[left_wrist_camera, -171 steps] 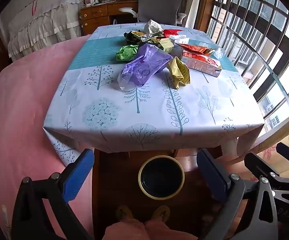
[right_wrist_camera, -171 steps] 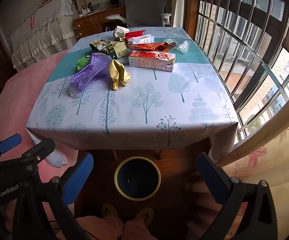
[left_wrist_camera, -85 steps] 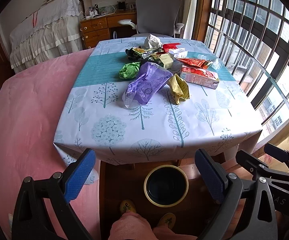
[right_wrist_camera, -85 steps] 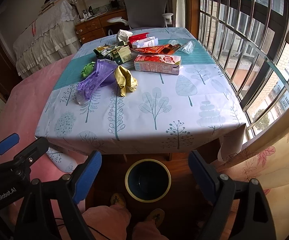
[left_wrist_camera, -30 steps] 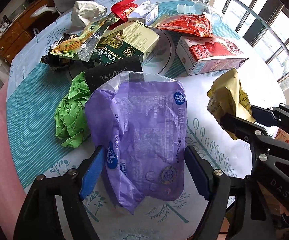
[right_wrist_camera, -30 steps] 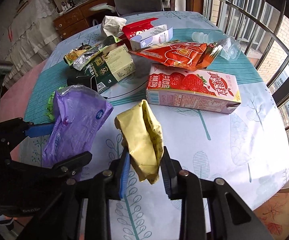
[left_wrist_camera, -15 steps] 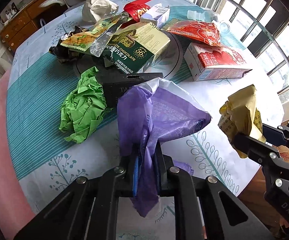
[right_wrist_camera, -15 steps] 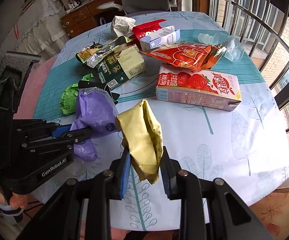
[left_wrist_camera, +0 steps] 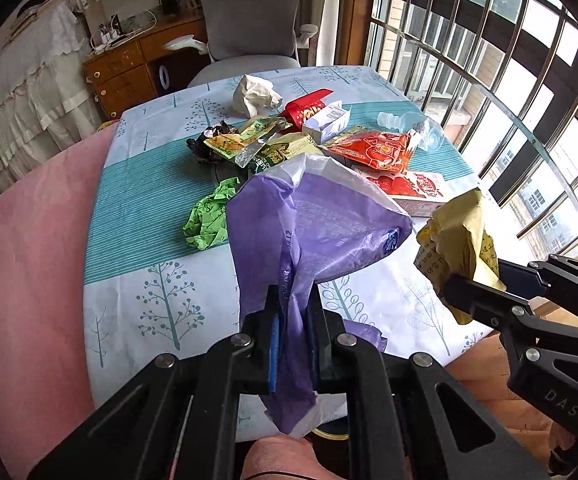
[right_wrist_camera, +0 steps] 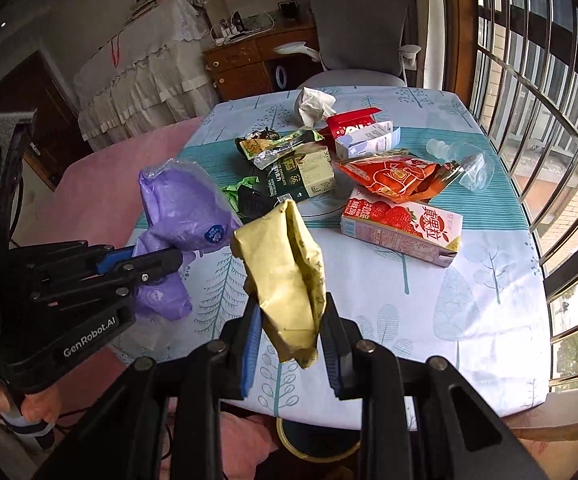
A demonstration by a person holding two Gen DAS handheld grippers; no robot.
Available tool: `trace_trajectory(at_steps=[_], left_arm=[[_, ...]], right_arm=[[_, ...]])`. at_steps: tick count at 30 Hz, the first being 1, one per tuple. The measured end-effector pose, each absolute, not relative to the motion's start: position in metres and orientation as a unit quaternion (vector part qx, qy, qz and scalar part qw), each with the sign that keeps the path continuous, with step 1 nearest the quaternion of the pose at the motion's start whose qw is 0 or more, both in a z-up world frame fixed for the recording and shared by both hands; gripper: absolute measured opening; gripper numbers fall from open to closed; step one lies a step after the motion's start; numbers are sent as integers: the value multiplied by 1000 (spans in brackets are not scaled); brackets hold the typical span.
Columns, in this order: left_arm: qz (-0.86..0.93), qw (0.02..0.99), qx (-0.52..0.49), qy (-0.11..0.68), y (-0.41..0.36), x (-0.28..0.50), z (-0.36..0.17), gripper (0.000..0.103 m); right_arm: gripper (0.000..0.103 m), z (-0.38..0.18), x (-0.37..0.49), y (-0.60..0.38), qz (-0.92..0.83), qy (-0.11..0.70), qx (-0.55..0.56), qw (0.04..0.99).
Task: Collect trash
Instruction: 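Carry the purple bag and yellow wrapper in both grippers over the trash bin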
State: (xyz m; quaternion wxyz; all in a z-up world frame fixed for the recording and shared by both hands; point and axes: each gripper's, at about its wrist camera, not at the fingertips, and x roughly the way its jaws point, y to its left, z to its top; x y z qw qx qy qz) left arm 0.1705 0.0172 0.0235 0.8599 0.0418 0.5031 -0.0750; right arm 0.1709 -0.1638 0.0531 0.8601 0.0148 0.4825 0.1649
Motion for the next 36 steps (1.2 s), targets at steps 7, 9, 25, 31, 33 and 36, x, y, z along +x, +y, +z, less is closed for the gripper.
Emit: trace_trajectory(at_steps=[7, 9, 25, 31, 33, 36], left_arm=[[-32, 867, 21, 496, -12, 96, 35, 9], [-23, 867, 17, 498, -19, 74, 34, 9], [0, 806, 29, 591, -53, -20, -49, 9], [2, 780, 31, 625, -56, -22, -106, 9], [1, 773, 32, 633, -59, -21, -126, 9], [1, 764, 31, 645, -63, -18, -160, 9]], right_arm=[[28, 66, 117, -192, 209, 470, 5, 857], [28, 64, 99, -200, 221, 473, 6, 853], [28, -18, 16, -222, 217, 561, 18, 799], [28, -66, 8, -220, 195, 586, 18, 786], [28, -83, 9, -220, 188, 592, 18, 783], [28, -113, 12, -222, 172, 602, 20, 780]])
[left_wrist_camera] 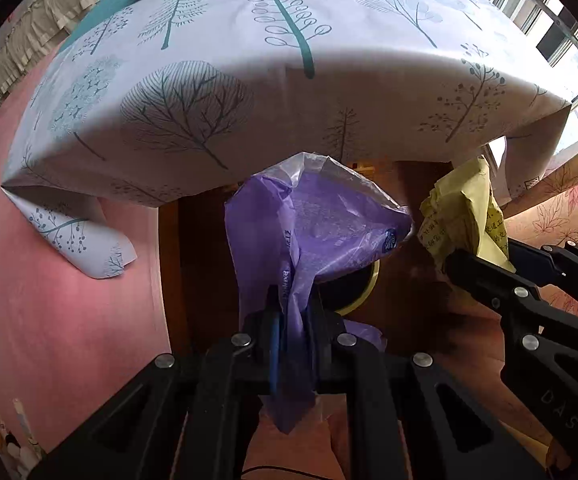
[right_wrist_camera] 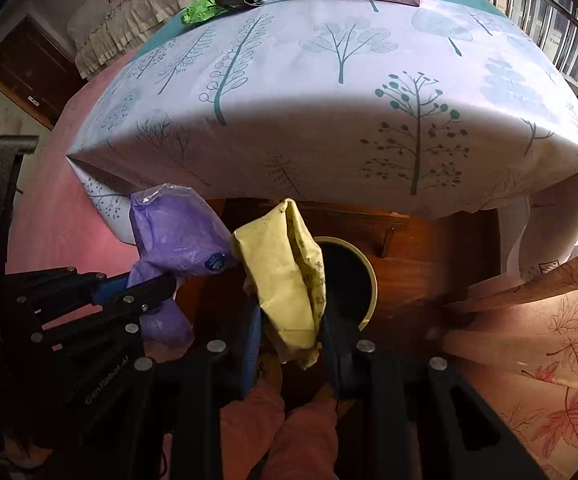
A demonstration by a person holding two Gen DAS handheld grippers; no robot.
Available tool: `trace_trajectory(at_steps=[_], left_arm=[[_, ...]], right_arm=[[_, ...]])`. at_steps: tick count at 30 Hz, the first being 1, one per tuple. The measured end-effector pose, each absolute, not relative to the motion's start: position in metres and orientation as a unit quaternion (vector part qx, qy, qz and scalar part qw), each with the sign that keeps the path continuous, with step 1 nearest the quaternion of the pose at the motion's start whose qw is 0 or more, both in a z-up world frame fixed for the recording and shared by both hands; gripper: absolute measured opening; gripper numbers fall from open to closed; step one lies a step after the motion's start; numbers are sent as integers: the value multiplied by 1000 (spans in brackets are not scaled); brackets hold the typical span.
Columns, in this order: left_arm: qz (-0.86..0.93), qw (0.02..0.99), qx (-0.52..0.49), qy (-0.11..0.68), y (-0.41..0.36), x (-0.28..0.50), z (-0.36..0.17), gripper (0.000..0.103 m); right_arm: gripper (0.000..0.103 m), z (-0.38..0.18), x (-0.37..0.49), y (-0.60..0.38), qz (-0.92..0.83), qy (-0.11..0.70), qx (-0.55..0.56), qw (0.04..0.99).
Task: Collect trash
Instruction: 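Carry the purple bag and yellow wrapper in both grippers over the trash bin, then open the left gripper over the bin while the right gripper releases the yellow wrapper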
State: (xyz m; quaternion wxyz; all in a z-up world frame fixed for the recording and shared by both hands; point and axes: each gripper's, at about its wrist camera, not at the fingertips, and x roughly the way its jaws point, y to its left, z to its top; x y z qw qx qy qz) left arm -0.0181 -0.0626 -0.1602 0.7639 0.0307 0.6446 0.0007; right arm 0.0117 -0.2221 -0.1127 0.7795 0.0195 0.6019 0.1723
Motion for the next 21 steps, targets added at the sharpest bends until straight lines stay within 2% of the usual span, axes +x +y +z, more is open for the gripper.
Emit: trace_trajectory(at_steps=[12, 21], left_arm=[[-12, 729, 28, 684, -74, 6, -308, 9], [-28, 714, 46, 698, -85, 9, -395, 12]], right_arm=[[28, -253, 22, -232, 105, 640, 39, 760], [28, -360, 28, -251, 76, 671, 89, 732]])
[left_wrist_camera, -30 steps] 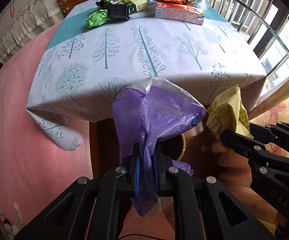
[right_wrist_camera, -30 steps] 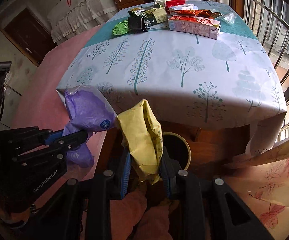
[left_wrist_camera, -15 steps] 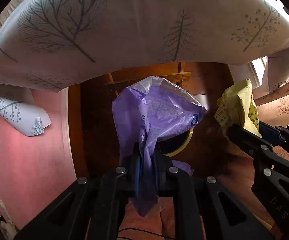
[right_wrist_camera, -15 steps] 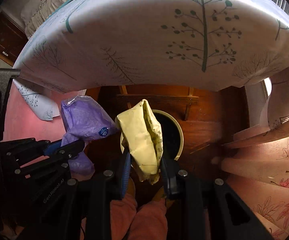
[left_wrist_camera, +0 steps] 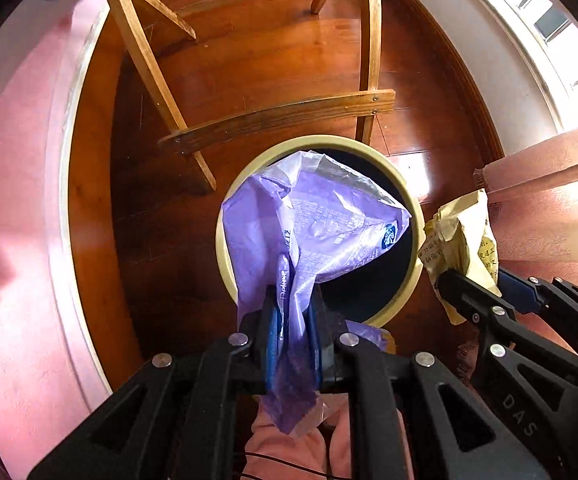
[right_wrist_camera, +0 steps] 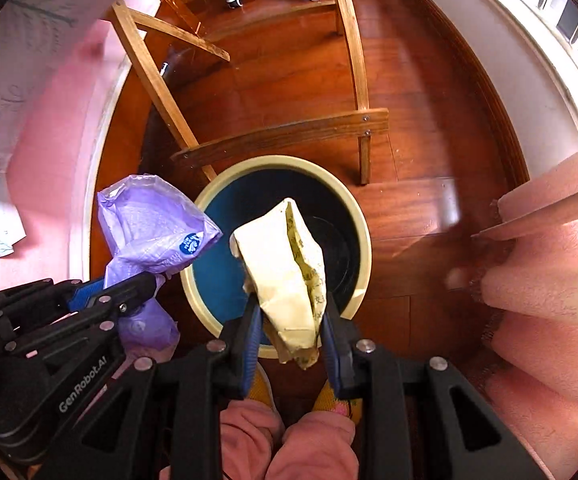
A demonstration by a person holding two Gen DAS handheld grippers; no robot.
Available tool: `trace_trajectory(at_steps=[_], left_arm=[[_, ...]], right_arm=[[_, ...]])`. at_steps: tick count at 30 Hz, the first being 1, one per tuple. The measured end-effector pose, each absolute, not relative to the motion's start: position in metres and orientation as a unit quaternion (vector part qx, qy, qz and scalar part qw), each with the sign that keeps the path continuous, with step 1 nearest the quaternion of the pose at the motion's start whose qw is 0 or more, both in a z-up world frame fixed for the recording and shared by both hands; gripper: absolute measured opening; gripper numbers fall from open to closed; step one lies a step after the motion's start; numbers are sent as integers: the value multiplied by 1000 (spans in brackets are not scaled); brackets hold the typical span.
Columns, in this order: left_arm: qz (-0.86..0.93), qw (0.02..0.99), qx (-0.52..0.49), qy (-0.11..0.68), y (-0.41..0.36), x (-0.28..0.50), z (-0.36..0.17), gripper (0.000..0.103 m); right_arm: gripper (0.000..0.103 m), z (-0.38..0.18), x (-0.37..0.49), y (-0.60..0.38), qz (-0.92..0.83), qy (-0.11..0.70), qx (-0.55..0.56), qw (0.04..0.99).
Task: Collect trash
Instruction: 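Open the left gripper over the bin while the right gripper releases the yellow wrapper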
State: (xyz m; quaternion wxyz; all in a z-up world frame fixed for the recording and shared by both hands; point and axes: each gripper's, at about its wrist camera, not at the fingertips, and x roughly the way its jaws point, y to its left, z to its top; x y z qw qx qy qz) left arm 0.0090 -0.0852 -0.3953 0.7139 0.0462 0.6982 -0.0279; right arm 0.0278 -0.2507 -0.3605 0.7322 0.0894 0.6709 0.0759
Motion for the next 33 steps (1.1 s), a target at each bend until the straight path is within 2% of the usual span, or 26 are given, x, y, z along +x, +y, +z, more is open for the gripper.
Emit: trace_trajectory(at_steps=[2, 5, 7, 11, 16, 18, 22, 25, 27, 29, 33], left_arm=[[-29, 716, 48, 696, -86, 9, -405, 17], [-22, 723, 58, 688, -80, 10, -417, 36], [-22, 728, 62, 683, -77, 11, -420, 58], [-27, 725, 62, 685, -72, 13, -424, 70], [-16, 724, 61, 687, -56, 16, -426, 97], [-12, 727, 60, 683, -49, 17, -425, 100], [-5, 729, 52, 682, -37, 15, -417, 100], [2, 731, 41, 682, -27, 13, -409, 100], [8, 731, 33, 681, -21, 12, -401, 100], [10, 729, 22, 684, -14, 10, -392, 100], [16, 730, 12, 683, -3, 7, -370, 100]], right_arm=[[28, -378, 30, -254, 77, 675, 97, 727], [28, -393, 29, -252, 79, 682, 102, 720], [28, -401, 29, -250, 77, 684, 101, 718], [29, -412, 31, -245, 75, 685, 96, 718], [30, -416, 36, -240, 70, 688, 95, 716], [31, -416, 38, -239, 68, 688, 96, 716], [32, -413, 43, -235, 68, 687, 102, 716], [36, -410, 48, -233, 72, 689, 117, 712], [52, -405, 50, -231, 72, 687, 121, 713], [61, -397, 52, -228, 73, 683, 122, 717], [62, -378, 52, -224, 69, 682, 123, 717]])
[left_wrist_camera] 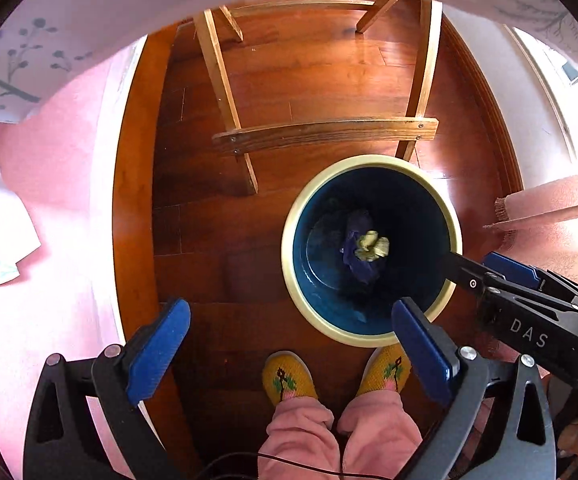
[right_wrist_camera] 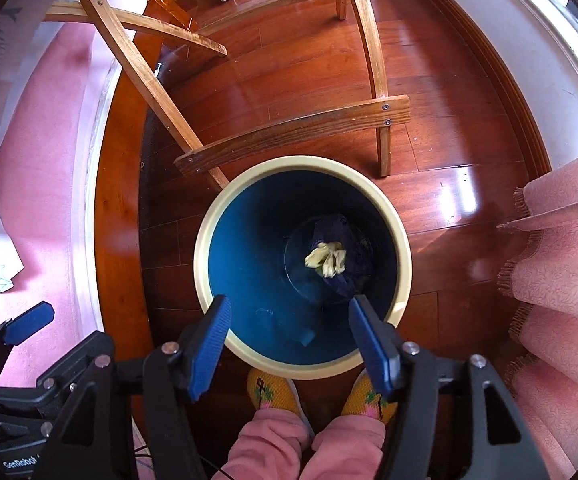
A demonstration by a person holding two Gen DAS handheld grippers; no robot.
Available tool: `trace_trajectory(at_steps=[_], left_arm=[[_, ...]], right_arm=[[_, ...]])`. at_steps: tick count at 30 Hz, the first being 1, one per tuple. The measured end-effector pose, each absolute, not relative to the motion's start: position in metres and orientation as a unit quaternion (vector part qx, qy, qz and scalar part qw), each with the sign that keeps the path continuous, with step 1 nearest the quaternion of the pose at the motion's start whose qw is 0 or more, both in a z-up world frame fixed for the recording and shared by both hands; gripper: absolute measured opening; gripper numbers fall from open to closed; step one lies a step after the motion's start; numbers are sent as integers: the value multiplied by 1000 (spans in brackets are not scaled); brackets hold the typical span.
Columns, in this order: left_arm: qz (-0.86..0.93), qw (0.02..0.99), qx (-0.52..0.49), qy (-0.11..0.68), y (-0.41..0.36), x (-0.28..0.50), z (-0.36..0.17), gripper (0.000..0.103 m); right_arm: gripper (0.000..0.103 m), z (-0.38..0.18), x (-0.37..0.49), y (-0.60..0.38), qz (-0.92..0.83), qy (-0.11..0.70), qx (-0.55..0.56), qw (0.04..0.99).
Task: Collect trash
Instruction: 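Open the left gripper over the bin while the right gripper releases the yellow wrapper, then move both tools back over the table toward the remaining trash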
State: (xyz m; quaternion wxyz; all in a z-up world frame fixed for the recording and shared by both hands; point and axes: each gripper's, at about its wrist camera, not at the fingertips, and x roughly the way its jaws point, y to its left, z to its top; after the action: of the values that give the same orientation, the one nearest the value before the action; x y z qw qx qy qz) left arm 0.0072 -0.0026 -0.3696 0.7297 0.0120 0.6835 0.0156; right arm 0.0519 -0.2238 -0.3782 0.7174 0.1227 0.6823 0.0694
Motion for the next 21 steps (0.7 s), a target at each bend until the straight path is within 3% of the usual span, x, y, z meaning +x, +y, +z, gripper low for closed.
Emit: trace_trajectory(at_steps=[7, 21], left_arm=[[35, 739, -3, 673, 13, 0, -298, 100], [-32, 803, 1, 595, 18, -4, -99, 93]], right_arm=[[62, -317, 43, -227, 51, 679, 145, 717], [62, -119, 15, -225, 56, 609, 164, 774]])
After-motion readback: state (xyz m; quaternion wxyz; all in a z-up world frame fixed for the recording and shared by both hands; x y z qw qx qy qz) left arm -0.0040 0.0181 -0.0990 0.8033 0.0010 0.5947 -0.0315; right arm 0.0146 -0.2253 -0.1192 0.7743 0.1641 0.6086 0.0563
